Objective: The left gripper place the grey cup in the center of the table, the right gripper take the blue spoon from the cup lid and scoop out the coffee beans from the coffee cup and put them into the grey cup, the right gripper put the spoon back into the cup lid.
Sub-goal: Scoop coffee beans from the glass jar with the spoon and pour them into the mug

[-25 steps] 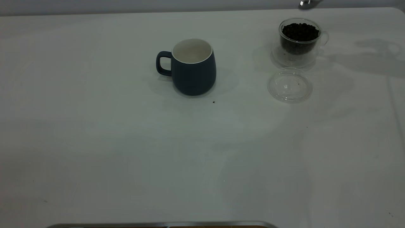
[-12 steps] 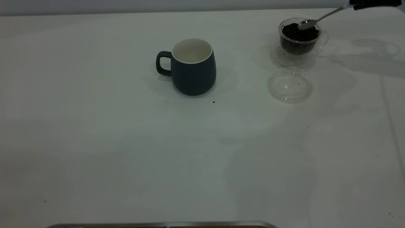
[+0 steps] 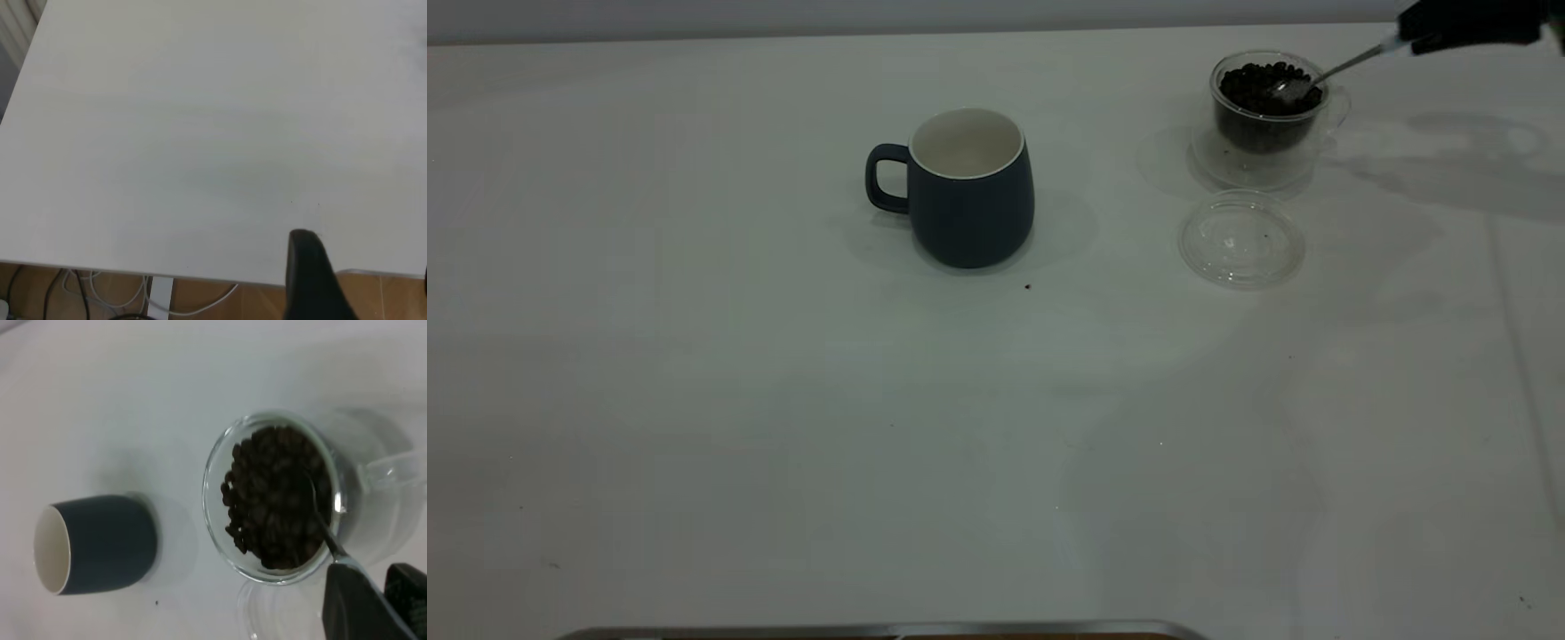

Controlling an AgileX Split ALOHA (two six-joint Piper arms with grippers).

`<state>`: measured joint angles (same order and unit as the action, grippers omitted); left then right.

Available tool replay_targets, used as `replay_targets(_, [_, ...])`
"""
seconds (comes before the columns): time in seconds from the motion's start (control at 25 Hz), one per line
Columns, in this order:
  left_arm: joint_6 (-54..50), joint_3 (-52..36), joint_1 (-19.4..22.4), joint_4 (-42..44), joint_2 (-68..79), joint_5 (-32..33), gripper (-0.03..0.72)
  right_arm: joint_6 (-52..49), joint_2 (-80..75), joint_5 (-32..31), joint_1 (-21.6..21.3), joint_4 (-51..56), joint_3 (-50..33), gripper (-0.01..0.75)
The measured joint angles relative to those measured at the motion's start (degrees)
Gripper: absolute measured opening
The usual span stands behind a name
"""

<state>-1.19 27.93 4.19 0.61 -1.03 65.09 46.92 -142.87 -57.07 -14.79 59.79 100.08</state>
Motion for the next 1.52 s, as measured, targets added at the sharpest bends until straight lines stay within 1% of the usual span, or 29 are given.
replay_targets(0.16, [0.0,0.0,0.0,0.0,0.0,0.0,0.474,-0.04,-1.49,-0.09,1.48,0.13,0.0,0.1])
replay_targets(0.28, [0.0,0.0,0.0,0.0,0.0,0.0,0.474,-0.04,-1.55,-0.09,1.73,1.19,0.0,0.1])
replay_targets(0.72, [0.17,0.0,0.0,0.0,0.0,0.0,0.474,-0.04,-1.55,-2.49,-1.67,2.68,0.0,0.1])
replay_targets(0.96, [0.12,0.0,0.0,0.0,0.0,0.0,0.474,0.06,-1.59,-4.46,-2.29,3.27,0.0,0.1])
replay_targets(1.16, [0.12,0.0,0.0,0.0,0.0,0.0,0.474,0.32,-3.21,-7.03,-2.8,6.88,0.0,0.1])
replay_targets(1.52, [0.12,0.0,0.0,0.0,0.0,0.0,0.474,0.67,-4.48,-7.98,-4.17,8.1,0.0,0.1])
